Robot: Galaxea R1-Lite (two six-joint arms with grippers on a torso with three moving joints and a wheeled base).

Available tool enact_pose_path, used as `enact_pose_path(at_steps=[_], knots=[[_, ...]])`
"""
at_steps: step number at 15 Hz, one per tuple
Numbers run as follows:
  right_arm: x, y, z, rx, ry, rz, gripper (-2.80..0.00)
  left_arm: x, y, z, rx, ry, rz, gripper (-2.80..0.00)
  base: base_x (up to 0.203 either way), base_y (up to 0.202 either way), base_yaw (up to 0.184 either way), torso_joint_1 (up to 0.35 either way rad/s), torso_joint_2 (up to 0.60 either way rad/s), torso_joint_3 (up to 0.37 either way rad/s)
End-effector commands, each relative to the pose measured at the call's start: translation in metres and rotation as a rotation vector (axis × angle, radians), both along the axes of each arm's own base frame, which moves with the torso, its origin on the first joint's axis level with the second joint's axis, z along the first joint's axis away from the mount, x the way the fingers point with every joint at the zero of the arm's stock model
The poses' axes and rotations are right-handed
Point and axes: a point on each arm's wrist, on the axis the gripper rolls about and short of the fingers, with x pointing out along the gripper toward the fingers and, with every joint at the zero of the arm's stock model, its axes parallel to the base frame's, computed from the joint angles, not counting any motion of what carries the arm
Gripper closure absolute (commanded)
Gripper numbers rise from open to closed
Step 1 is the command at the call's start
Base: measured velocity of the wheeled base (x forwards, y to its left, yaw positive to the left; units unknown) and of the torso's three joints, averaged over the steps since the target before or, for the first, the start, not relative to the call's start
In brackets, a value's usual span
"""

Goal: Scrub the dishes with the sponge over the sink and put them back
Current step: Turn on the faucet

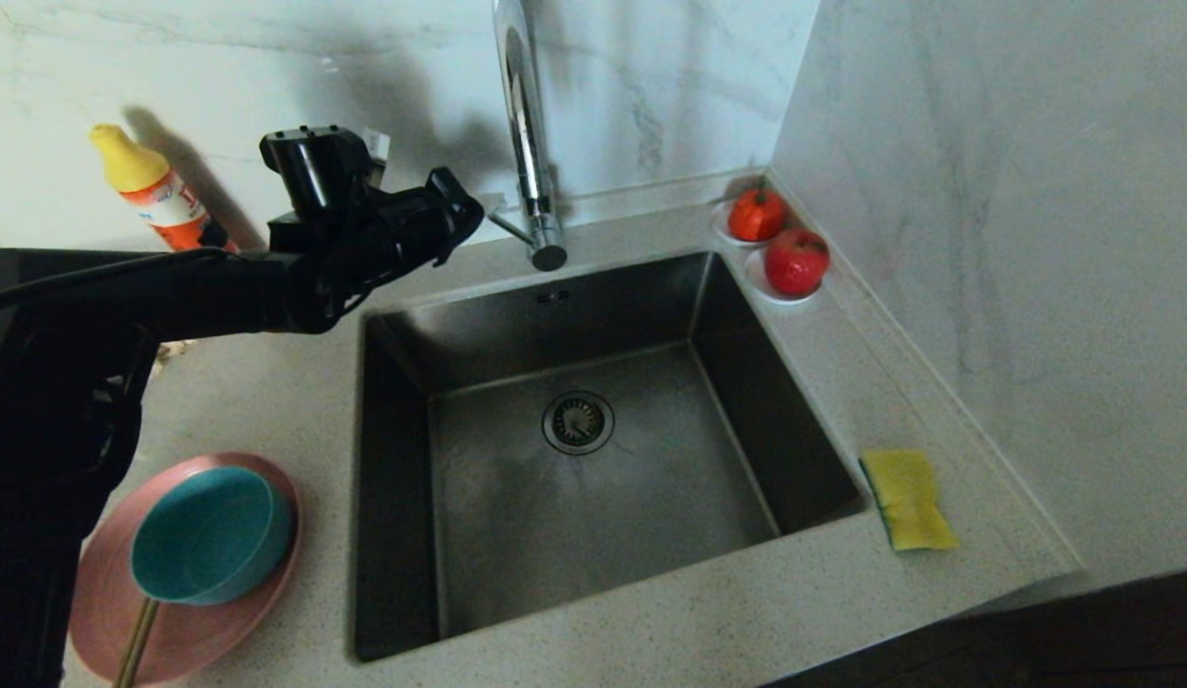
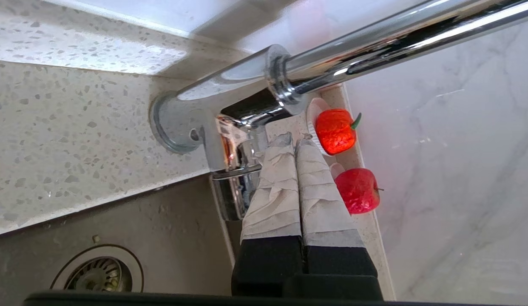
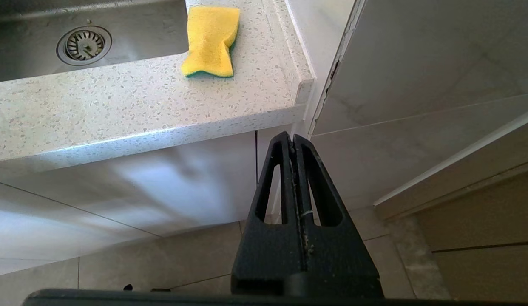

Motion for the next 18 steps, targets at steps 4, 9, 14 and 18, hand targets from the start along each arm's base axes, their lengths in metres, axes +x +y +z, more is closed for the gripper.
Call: enact_pose_path(at_steps=[4, 9, 14, 18], knots=[[0.0000, 0.0000, 0.0002, 0.000, 0.000, 0.000, 0.00, 0.0002, -0.0002, -0.0032, -0.001, 0.016, -0.008, 0.00, 0.000, 0.000, 0.000, 0.000, 0.00, 0.000], [0.0000, 0.0000, 0.0003, 0.000, 0.000, 0.000, 0.00, -0.0024, -0.0010, 0.0006, -0.004, 0.012, -0.016, 0.00, 0.000, 0.000, 0.000, 0.000, 0.00, 0.000], [0.0001, 0.0000, 0.0000, 0.001, 0.001, 0.000, 0.00, -0.0051, -0.0019, 0.0062, -0.004, -0.001, -0.030, 0.00, 0.000, 0.000, 0.000, 0.000, 0.00, 0.000], [0.0000, 0.0000, 0.0002, 0.001, 0.000, 0.000, 0.00, -0.0071, -0.0037, 0.0029, -0.001, 0.012, -0.034, 0.00, 0.000, 0.000, 0.000, 0.000, 0.00, 0.000]])
